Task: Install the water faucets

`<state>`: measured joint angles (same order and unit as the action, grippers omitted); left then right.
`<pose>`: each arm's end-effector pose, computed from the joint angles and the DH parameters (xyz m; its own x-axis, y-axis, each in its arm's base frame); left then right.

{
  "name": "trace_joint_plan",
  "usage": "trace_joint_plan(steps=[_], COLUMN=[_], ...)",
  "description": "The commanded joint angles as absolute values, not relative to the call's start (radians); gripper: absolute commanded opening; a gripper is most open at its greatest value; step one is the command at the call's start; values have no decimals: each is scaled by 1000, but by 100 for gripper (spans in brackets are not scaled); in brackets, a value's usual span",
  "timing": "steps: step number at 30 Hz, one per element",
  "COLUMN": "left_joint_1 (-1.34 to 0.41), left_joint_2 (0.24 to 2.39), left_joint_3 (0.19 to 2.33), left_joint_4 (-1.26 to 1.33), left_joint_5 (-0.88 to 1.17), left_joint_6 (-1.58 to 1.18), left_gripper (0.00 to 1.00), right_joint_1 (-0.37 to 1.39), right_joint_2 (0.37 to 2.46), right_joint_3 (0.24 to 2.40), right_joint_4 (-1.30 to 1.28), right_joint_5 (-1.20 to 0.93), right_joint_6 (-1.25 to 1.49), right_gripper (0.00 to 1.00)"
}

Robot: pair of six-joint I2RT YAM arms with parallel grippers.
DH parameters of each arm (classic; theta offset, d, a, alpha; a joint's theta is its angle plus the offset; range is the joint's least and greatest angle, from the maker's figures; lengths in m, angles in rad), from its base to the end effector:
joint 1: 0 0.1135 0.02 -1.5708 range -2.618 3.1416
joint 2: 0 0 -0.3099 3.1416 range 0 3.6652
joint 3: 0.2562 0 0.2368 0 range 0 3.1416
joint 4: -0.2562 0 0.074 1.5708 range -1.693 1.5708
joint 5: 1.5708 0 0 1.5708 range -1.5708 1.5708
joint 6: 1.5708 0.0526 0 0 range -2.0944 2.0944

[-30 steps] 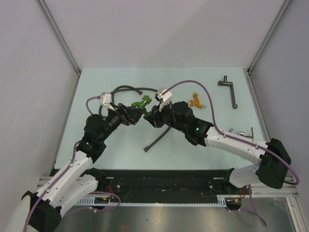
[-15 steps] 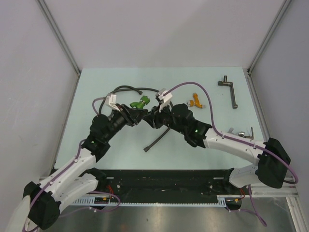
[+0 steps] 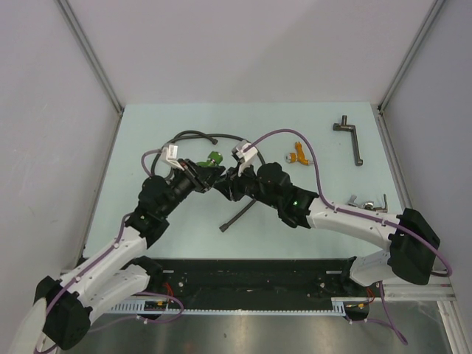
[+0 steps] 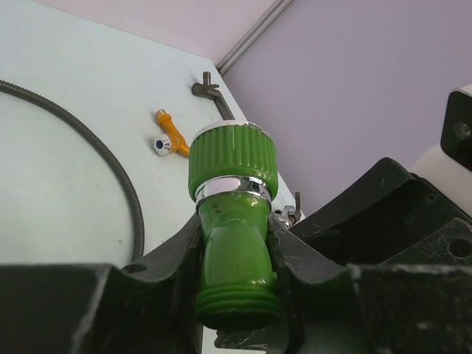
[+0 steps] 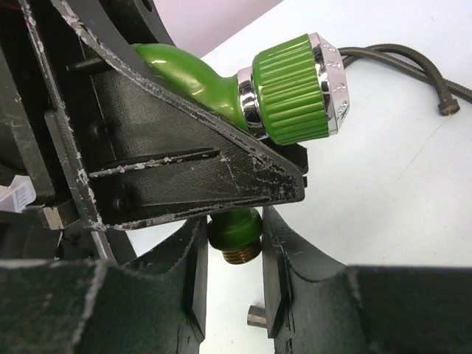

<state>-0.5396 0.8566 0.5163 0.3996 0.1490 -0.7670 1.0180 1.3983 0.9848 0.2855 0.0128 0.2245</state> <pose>0.1494 -0.0986 0.3352 -0.4042 -0.5579 -0.7248 0.4927 0.5349 -0.6864 0.1719 0.2773 0.3655 -0.2533 0.0134 -0.9673 -0.8082 0.5466 0.2192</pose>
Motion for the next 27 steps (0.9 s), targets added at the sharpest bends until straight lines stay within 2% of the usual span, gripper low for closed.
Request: trace_joint_plan(steps=[1,3,4,7,10,12,17,20,27], left_joint_1=[-542,-543,-542,-522,-412,-358,-342,-341,-341], left_joint_2=[801,776,770,765,793,804,755,720,684], left_joint_3=[538,587,607,698,799,850,874,830,784], left_joint_4=[353,254,218,77,-78,-147,-210,-199,-198], left_joint_5=[86,43,32,21,115,162,25,-52,-86], left_joint_6=[-715,-643,-617,-513,-433,-387,-259,-242,-218], left_gripper=[0,0,0,0,0,0,0,0,0], right_joint_1=[1017,999,988,927,859,825,749,735,750], right_joint_2=[1391,1376,1371,1348,1336,1342,1426,1529,1768], right_joint_3=[988,988,986,989,988,988,994,1032,1183], right_joint_4=[338,312,278,192,79,23,-113,-156,-244], right_joint_5=[-20,-29,-52,-122,-164,-189,-195,-181,-56], right_joint_6=[212,201,195,147,66,2,-87,-107,-120], right_gripper=[29,45,60,77,84,85,84,84,82])
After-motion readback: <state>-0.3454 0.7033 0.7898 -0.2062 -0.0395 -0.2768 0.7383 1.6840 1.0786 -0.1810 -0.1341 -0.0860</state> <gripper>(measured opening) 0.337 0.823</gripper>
